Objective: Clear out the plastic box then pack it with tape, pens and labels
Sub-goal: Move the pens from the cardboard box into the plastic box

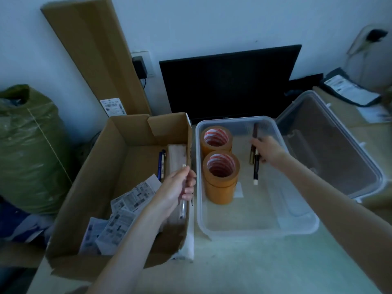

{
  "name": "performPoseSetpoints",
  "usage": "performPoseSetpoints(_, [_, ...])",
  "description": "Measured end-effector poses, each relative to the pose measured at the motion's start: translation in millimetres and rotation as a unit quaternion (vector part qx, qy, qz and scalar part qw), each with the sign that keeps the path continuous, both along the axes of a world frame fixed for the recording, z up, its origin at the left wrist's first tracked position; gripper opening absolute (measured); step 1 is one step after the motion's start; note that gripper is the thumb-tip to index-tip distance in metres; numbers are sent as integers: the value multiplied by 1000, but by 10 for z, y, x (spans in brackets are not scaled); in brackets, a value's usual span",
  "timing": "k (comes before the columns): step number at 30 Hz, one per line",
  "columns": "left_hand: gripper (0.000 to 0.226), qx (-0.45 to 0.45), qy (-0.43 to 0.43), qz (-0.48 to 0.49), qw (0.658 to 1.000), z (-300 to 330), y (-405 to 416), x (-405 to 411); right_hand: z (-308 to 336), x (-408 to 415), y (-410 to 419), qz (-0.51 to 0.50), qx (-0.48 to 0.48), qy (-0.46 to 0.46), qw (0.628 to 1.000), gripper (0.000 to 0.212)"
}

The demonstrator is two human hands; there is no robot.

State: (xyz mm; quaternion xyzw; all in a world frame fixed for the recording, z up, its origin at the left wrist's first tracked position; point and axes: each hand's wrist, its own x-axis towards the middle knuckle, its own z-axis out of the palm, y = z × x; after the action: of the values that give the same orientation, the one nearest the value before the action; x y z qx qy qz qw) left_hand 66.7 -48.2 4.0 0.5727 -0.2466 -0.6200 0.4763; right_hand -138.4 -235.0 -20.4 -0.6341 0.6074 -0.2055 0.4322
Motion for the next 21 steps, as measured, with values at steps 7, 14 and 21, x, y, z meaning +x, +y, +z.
performPoseSetpoints(7, [39,38,-132,89,987,-18,-197,109,-856,278,-260,153,52,188,969,35])
performPoseSetpoints(14, [29,36,-93,83,992,-36,-247,239,-1153,311,-285,64,47,101,992,17])
performPoseSetpoints(21, [26,8,-207,22,978,-54,-309,230,-1009,222,-363,-28,67,-51,996,11])
